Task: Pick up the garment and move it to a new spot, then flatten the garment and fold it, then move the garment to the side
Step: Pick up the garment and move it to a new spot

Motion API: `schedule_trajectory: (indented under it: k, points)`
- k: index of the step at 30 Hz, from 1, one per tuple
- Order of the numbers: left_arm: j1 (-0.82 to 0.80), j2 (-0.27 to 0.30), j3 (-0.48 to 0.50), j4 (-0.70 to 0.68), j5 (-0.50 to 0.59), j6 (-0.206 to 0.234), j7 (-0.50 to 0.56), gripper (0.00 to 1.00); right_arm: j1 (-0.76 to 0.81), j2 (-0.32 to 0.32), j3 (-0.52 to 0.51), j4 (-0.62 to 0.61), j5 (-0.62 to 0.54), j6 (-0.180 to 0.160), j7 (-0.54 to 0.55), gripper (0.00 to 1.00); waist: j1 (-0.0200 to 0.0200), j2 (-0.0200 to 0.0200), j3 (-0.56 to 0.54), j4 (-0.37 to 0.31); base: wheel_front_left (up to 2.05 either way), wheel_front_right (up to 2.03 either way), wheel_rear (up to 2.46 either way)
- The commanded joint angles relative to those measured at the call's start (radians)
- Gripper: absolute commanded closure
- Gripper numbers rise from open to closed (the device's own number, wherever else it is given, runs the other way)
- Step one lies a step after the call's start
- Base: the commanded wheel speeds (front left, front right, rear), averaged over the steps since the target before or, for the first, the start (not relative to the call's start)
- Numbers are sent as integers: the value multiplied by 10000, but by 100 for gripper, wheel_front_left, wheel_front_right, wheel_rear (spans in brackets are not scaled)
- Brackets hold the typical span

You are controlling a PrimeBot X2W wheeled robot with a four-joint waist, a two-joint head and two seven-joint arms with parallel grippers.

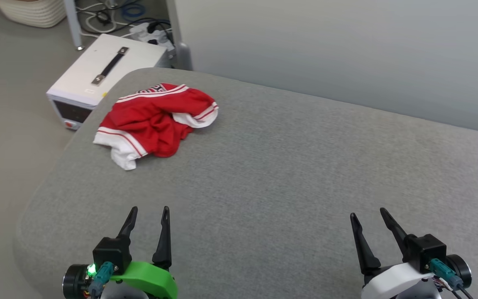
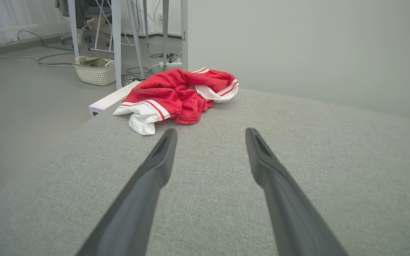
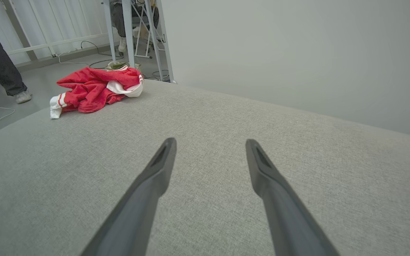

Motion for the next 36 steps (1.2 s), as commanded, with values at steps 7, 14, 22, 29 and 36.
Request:
schedule_trajectory:
  k: [7,14,22,29,36]
  points:
    - [-98,-42,-11,113,-95,-153,-224,0,65,-8,149,170,152,-9,-258,0,0,0,-4,1152,0,0,0]
    - [-186,-42,25,-57,-266,-139,-224,0,-20,-19,166,122,115,-9,-300,0,0,0,232,1443,0,0,0]
    - [-149,-42,68,-96,-264,-167,-224,0,-88,-89,350,293,204,-9,-318,0,0,0,315,1488,0,0,0]
    - [-401,12,271,95,-143,-304,-224,0,-268,-249,68,-72,180,-9,-295,0,0,0,871,1076,0,0,0]
    - [-1682,650,319,669,-398,-604,-224,0,-403,-697,-301,-970,303,-9,52,0,0,0,1955,419,0,0,0]
